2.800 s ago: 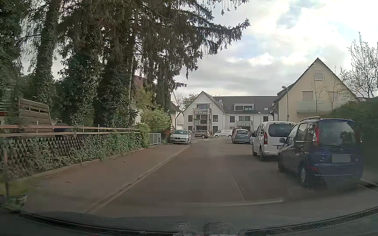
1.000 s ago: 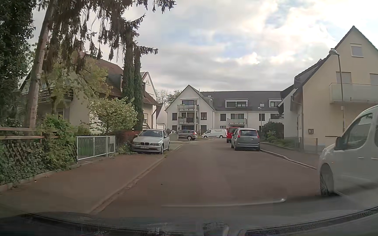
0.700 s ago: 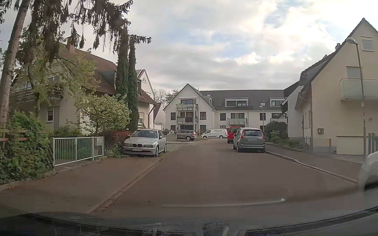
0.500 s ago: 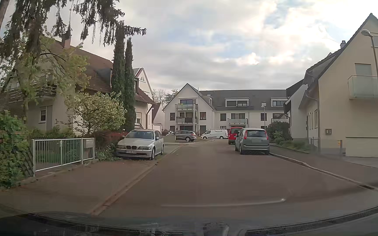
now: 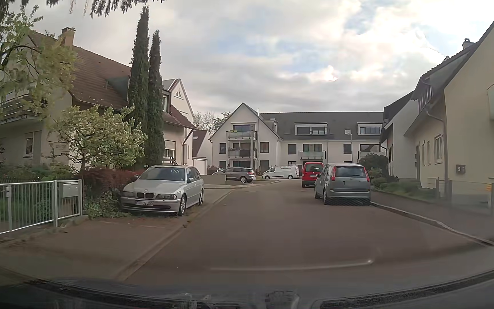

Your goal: Follow the waypoints while adhering to traffic rules and regulations

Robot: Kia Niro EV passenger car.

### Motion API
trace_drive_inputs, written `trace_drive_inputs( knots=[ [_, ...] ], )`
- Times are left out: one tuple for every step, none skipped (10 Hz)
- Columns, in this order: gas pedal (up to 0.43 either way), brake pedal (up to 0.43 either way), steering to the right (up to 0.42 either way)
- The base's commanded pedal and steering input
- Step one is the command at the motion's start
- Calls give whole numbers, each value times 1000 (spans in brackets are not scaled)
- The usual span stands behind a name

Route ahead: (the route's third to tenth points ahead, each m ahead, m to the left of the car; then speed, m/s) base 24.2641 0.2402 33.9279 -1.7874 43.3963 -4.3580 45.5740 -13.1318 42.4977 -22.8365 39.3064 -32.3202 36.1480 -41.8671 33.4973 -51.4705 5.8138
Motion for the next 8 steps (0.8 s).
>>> trace_drive_inputs(
  knots=[
    [79, 0, 4],
    [79, 0, 4],
    [59, 0, 4],
    [59, 0, 3],
    [59, 0, 3],
    [59, 0, 4],
    [59, 0, 7],
    [59, 0, 7]
  ],
)
